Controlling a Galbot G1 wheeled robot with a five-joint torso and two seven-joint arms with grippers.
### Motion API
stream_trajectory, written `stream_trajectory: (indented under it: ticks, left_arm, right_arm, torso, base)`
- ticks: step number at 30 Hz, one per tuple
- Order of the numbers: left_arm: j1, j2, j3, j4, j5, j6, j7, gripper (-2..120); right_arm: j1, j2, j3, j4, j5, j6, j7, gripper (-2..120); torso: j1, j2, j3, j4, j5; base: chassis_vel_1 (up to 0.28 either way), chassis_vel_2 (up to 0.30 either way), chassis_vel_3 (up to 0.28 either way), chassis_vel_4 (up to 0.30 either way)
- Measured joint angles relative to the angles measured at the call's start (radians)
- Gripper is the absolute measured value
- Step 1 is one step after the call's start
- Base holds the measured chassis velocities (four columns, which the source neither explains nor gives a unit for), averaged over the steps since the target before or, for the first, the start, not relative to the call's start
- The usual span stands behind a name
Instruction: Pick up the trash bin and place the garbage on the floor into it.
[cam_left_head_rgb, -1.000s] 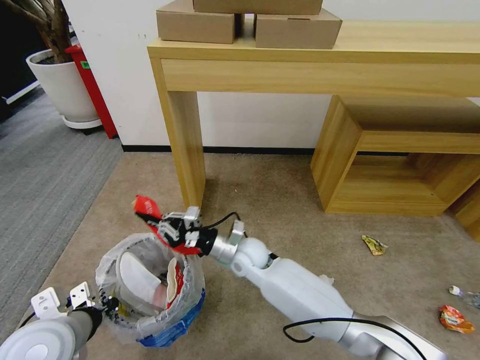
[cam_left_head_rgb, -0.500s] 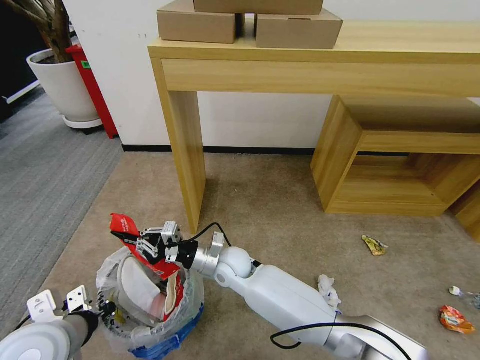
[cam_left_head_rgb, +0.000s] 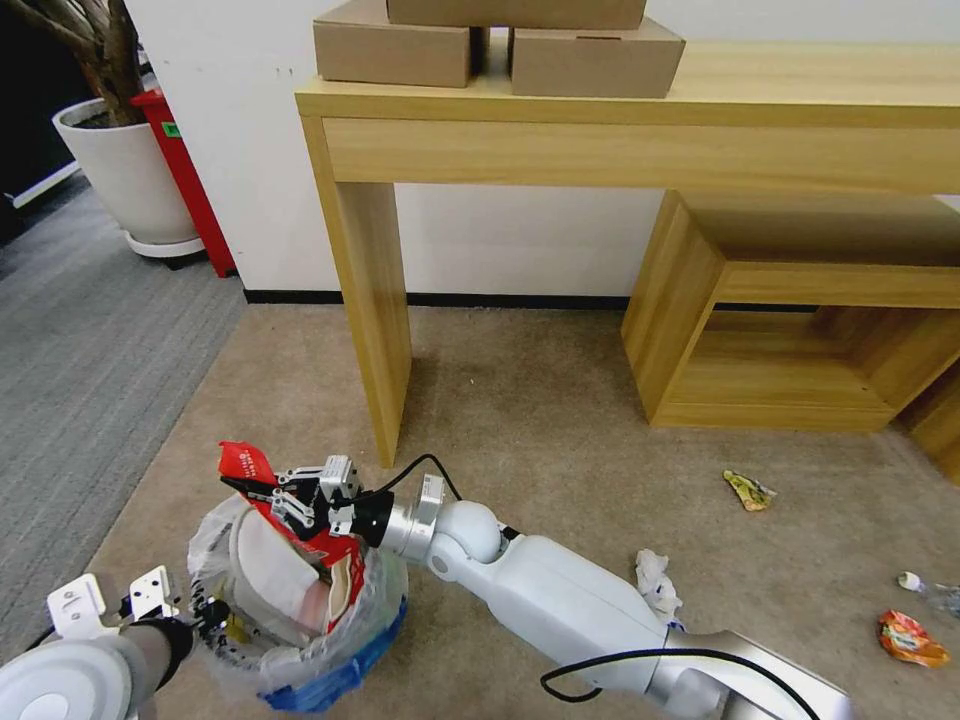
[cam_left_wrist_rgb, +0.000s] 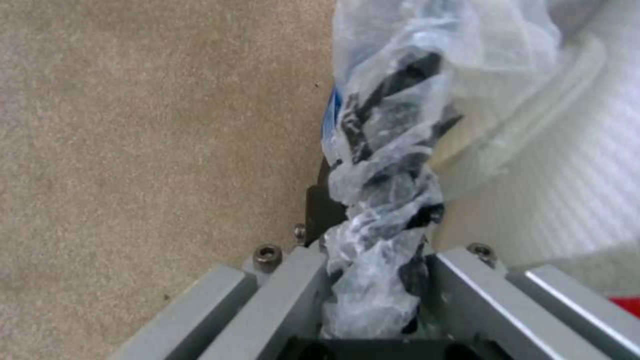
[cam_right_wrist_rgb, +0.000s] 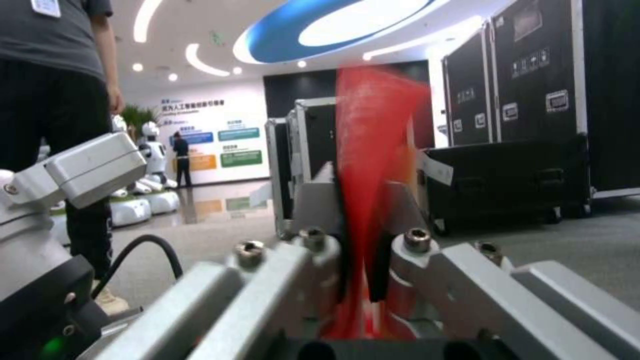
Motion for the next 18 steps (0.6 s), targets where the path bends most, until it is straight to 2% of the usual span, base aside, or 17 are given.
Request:
stream_trajectory:
  ticks: [2, 3, 7, 8, 10, 11, 14, 15, 18]
  left_arm:
    - [-0.002, -0.003, 0.001, 0.0, 0.001, 0.0, 0.0, 0]
    - [-0.002, -0.003, 0.001, 0.0, 0.001, 0.0, 0.0, 0]
    - [-0.001, -0.008, 0.002, 0.0, 0.004, 0.0, -0.001, 0]
    - [-0.001, -0.008, 0.002, 0.0, 0.004, 0.0, -0.001, 0]
    - [-0.001, -0.009, 0.002, 0.0, 0.004, 0.0, -0.001, 0]
    - [-0.001, -0.009, 0.002, 0.0, 0.004, 0.0, -0.001, 0]
    - [-0.002, -0.009, 0.003, 0.001, 0.005, 0.0, -0.002, 0]
    - [-0.002, -0.009, 0.003, 0.001, 0.005, 0.0, -0.002, 0]
    - [-0.004, -0.008, 0.004, 0.004, 0.006, -0.001, -0.002, 0]
  right_arm:
    - [0.003, -0.002, 0.0, 0.0, 0.0, 0.0, -0.005, 21]
    - [0.003, -0.002, 0.0, 0.0, 0.0, 0.0, -0.005, 21]
    - [0.013, -0.007, 0.0, 0.002, 0.001, -0.004, -0.004, 40]
    - [0.013, -0.007, 0.0, 0.002, 0.001, -0.004, -0.004, 40]
    - [0.018, -0.009, 0.006, 0.002, 0.004, -0.005, 0.001, 51]
    - [0.018, -0.009, 0.006, 0.002, 0.004, -0.005, 0.001, 51]
    - [0.024, -0.015, 0.013, 0.006, 0.01, -0.005, 0.019, 65]
    - [0.024, -0.015, 0.013, 0.006, 0.01, -0.005, 0.019, 65]
    - [0.029, -0.02, 0.024, 0.013, 0.019, -0.005, 0.026, 79]
  torso:
    - [0.0, 0.0, 0.0, 0.0, 0.0]
    - [0.0, 0.0, 0.0, 0.0, 0.0]
    - [0.0, 0.0, 0.0, 0.0, 0.0]
    - [0.0, 0.0, 0.0, 0.0, 0.0]
    - [0.0, 0.0, 0.0, 0.0, 0.0]
    - [0.0, 0.0, 0.0, 0.0, 0.0]
    - [0.0, 0.0, 0.0, 0.0, 0.0001]
    - [0.0, 0.0, 0.0, 0.0, 0.0001]
    - [0.0, 0.0, 0.0, 0.0, 0.0001]
  base:
    - [0.0, 0.0, 0.0, 0.0]
    - [0.0, 0.0, 0.0, 0.0]
    - [0.0, 0.0, 0.0, 0.0]
    - [0.0, 0.0, 0.0, 0.0]
    - [0.0, 0.0, 0.0, 0.0]
    - [0.0, 0.0, 0.0, 0.0]
    - [0.0, 0.0, 0.0, 0.0]
    - [0.0, 0.0, 0.0, 0.0]
    - [0.0, 0.0, 0.0, 0.0]
